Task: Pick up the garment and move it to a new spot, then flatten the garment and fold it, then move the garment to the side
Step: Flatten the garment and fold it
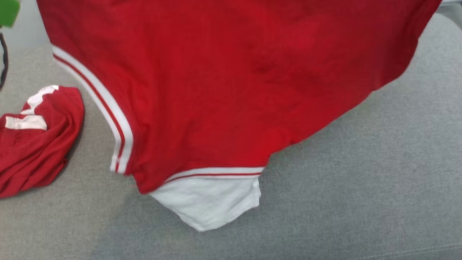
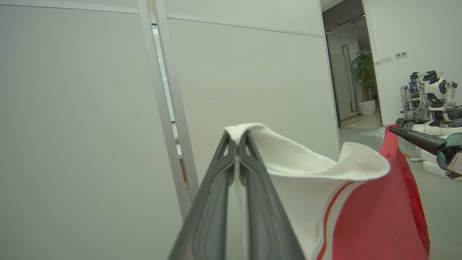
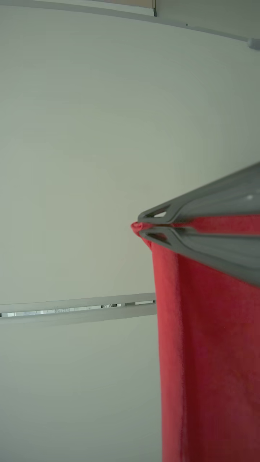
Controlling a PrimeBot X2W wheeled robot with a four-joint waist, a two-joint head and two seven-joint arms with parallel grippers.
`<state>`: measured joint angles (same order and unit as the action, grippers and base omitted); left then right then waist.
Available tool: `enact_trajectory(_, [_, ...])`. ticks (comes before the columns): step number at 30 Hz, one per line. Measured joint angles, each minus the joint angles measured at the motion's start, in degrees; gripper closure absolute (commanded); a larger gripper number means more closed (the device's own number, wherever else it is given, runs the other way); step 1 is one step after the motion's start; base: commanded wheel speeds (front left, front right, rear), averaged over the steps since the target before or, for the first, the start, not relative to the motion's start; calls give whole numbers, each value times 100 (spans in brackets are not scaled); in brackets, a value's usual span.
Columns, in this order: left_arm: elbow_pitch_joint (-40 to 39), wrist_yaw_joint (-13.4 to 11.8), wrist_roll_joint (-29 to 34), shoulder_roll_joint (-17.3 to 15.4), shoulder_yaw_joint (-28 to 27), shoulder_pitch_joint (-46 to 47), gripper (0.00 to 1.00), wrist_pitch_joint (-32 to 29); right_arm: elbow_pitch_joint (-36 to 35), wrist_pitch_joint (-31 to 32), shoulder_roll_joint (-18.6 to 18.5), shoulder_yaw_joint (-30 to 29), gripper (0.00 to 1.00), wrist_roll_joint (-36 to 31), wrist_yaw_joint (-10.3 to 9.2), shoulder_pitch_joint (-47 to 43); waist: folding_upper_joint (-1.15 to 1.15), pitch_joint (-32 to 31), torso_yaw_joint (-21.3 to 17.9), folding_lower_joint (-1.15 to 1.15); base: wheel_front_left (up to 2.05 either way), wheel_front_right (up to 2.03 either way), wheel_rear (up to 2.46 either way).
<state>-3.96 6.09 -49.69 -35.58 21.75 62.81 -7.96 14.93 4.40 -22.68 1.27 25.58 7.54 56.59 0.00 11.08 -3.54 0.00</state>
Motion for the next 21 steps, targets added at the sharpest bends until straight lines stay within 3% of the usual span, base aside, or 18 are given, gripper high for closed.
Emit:
enact_trajectory(6, [1245, 102, 620, 303, 516, 1611, 100, 158, 846, -58, 142, 232, 100, -363, -1, 1324, 0, 567, 29, 0, 0, 0, 0])
enact_trajectory(13, [2717, 129, 1524, 667, 898, 3601, 100, 1401, 1792, -1137, 290, 327, 100, -1134, 0, 3079, 0, 1477, 65, 0, 0, 0, 0])
enact_trajectory(17, [3143, 141, 1491, 940, 1055, 4056, 100, 2063, 2135, -1668, 226, 390, 100, -1357, 0, 3595, 0, 1955, 114, 1, 0, 0, 0])
enact_trajectory(21, [3016, 143, 1180, 942, 1283, 3928, 100, 2271, 2315, -1859, 108, 553, 100, -1339, 0, 3573, 0, 2353, 199, 1, 0, 0, 0])
